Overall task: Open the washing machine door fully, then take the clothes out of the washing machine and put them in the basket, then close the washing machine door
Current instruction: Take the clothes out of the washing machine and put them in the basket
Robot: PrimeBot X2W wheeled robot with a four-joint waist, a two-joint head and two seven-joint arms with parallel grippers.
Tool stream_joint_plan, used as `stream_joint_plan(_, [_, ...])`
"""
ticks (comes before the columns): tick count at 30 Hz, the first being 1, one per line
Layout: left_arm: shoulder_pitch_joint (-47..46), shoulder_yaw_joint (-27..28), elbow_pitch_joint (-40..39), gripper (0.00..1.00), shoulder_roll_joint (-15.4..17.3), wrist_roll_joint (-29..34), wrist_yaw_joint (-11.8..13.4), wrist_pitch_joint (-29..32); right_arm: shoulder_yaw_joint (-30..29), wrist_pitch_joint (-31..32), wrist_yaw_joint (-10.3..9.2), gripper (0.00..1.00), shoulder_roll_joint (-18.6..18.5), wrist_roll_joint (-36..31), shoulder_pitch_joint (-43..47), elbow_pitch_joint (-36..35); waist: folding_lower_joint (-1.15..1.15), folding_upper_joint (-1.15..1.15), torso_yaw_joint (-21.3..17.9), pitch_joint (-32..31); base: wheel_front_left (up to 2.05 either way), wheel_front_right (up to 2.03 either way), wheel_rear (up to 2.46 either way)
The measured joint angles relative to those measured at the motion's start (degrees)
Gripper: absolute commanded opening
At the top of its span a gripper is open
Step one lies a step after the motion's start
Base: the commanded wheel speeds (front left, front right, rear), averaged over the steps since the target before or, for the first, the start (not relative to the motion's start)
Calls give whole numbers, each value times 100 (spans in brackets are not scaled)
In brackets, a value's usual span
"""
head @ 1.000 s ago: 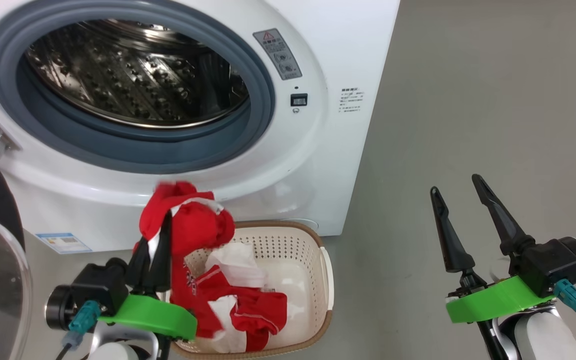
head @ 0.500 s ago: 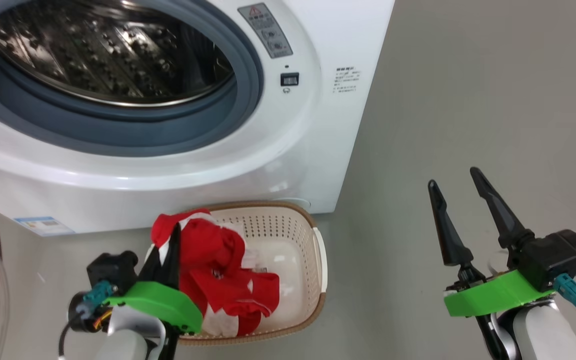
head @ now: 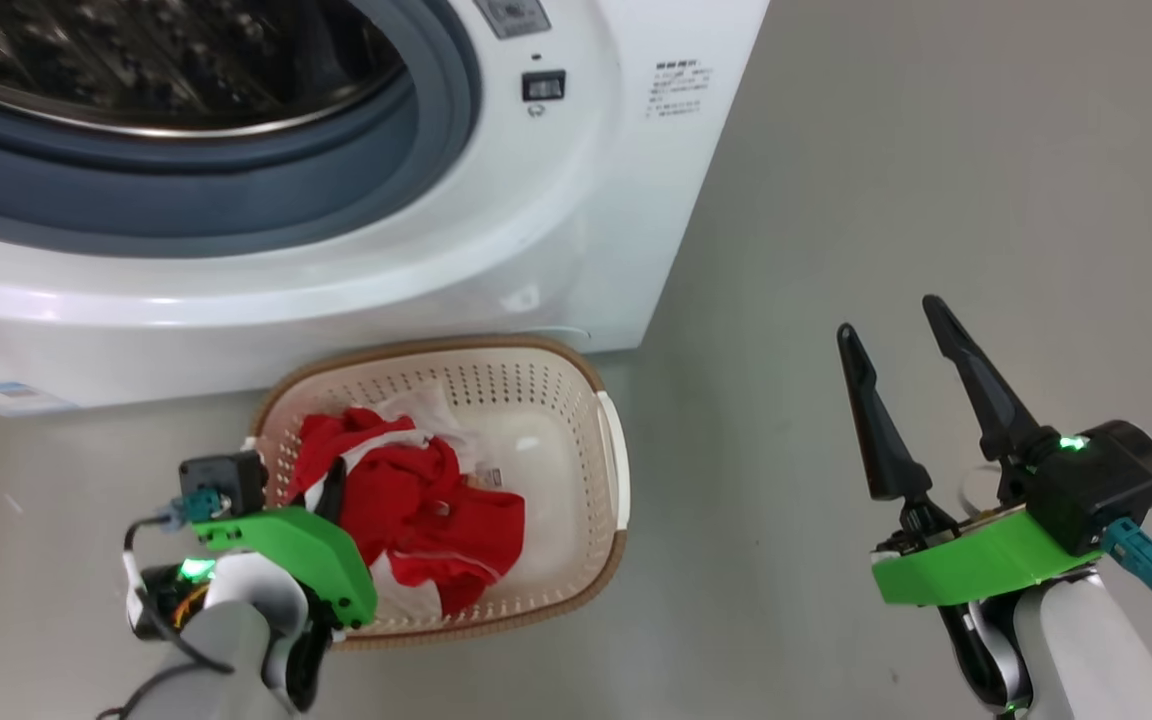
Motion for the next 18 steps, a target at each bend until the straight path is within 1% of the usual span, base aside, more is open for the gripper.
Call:
stream_joint_plan(2, [-177, -8, 285, 0, -3, -15, -78, 54, -1, 0, 0, 100, -1, 0, -57, -10, 0, 0, -37, 115, 0, 0, 0])
stream_joint_plan(10, [-734, -47, 1280, 0, -34, -138, -200, 243, -9, 0, 0, 100, -1, -1, -258, -96, 0, 0, -125, 570, 0, 0, 0])
stream_joint_plan(15, [-902, -65, 1692, 0, -76, -193, -292, 231, 43, 0, 0, 100, -2, -1, -388, -121, 0, 0, -157, 784, 0, 0, 0])
stream_joint_plan(18, [-980, -81, 1829, 0, -80, -196, -302, 157, 77, 0, 0, 100, -2, -1, -446, -131, 0, 0, -187, 900, 0, 0, 0])
